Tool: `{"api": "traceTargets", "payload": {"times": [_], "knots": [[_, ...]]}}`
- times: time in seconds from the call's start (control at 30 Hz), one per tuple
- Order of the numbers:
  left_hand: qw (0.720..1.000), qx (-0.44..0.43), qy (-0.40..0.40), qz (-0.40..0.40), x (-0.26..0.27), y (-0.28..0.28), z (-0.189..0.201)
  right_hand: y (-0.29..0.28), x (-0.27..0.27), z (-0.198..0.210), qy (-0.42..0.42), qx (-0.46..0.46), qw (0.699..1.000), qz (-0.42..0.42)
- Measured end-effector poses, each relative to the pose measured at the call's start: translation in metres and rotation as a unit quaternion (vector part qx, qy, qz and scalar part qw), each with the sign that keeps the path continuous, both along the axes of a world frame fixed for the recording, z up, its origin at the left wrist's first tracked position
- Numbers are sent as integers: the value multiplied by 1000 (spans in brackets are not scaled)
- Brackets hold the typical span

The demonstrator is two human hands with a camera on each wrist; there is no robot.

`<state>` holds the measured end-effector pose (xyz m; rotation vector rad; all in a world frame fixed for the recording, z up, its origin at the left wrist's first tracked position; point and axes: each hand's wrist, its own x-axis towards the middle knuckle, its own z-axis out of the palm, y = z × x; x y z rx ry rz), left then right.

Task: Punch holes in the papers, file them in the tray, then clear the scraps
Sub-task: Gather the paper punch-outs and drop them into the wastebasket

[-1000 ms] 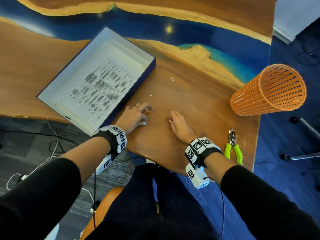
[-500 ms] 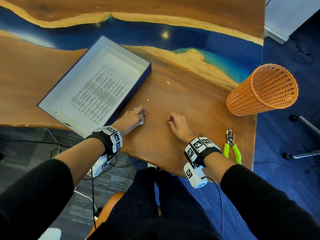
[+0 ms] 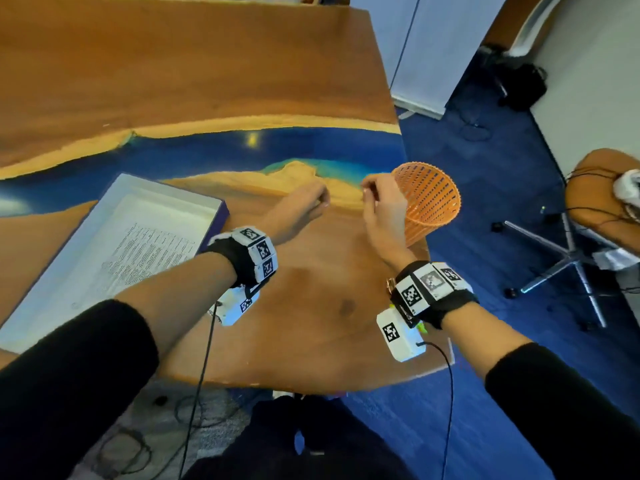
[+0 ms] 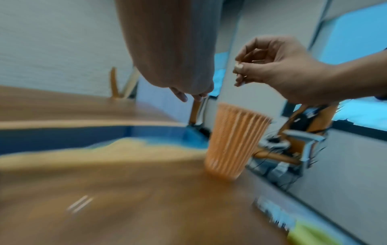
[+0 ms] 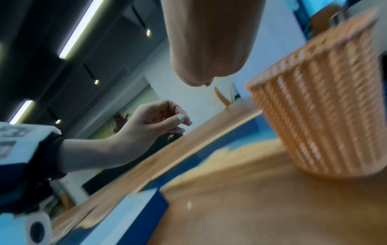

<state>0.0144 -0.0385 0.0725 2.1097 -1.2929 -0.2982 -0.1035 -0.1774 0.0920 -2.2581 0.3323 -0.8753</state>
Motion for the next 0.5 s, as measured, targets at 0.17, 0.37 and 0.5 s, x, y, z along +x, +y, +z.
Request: {"api": "traceTargets", "payload": {"times": [0.17,0.37,0.5], "knots": [[993,-101,-12,-67,-24,-106,49,-76,-23,39,4,37,992,-121],[997,-24,-51,-53,-38,-150,56,-117,-38,34,190,46,973,-119],[997,-6,-69,-38,-39,-153,53,-121,-39,32,202,50,970,-127]]}}
